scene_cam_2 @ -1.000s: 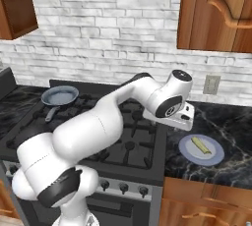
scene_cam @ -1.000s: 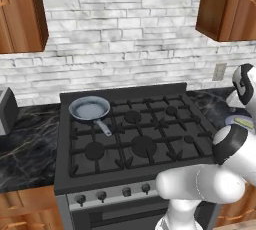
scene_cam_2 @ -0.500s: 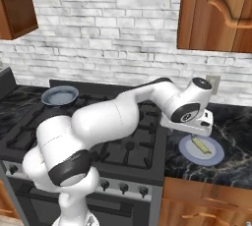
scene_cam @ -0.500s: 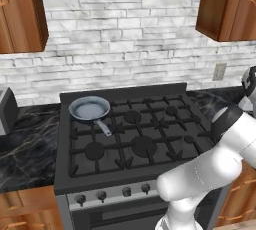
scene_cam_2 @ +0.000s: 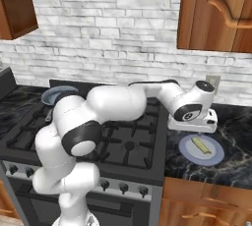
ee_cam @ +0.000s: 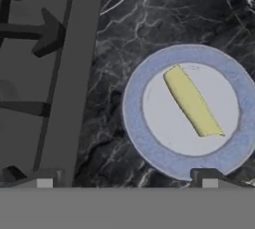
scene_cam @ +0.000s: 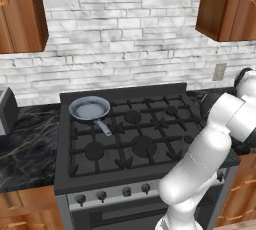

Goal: Pick up the butter stick and place it in the pan. Then turn on the burner for the pan.

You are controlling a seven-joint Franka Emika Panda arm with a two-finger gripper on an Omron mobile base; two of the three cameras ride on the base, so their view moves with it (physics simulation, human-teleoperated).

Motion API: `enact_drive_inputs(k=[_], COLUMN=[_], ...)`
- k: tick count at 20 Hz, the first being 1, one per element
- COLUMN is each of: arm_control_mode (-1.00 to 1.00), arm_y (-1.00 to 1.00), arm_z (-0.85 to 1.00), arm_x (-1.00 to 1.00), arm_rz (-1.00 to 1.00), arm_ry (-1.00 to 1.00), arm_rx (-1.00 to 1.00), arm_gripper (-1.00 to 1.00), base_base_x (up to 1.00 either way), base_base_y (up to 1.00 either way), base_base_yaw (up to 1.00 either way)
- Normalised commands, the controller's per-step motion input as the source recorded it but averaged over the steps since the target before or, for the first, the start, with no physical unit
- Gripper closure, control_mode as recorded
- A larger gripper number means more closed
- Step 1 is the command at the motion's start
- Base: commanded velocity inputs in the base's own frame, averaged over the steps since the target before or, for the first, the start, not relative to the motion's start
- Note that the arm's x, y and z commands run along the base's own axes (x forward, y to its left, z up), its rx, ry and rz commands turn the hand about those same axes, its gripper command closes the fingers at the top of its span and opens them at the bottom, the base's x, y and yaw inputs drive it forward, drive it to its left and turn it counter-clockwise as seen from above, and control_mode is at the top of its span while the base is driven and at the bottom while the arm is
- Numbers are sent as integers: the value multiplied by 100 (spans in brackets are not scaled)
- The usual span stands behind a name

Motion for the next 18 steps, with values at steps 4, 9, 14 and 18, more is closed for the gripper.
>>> enact_drive_inputs(k=[4, 9, 14, 18], arm_control_mode=[-100, -100, -100, -100], arm_y=[-17, -20, -30, -23], arm_z=[-27, -30, -3, -18], arm_x=[36, 16, 11, 20], arm_rz=[17, 15, 12, 12], arm_ry=[3, 3, 1, 3], arm_rx=[-6, -3, 0, 0], arm_gripper=[-100, -100, -100, -100], base_base_x=[0, 0, 0, 0], base_base_y=[0, 0, 0, 0], base_base_yaw=[0, 0, 0, 0])
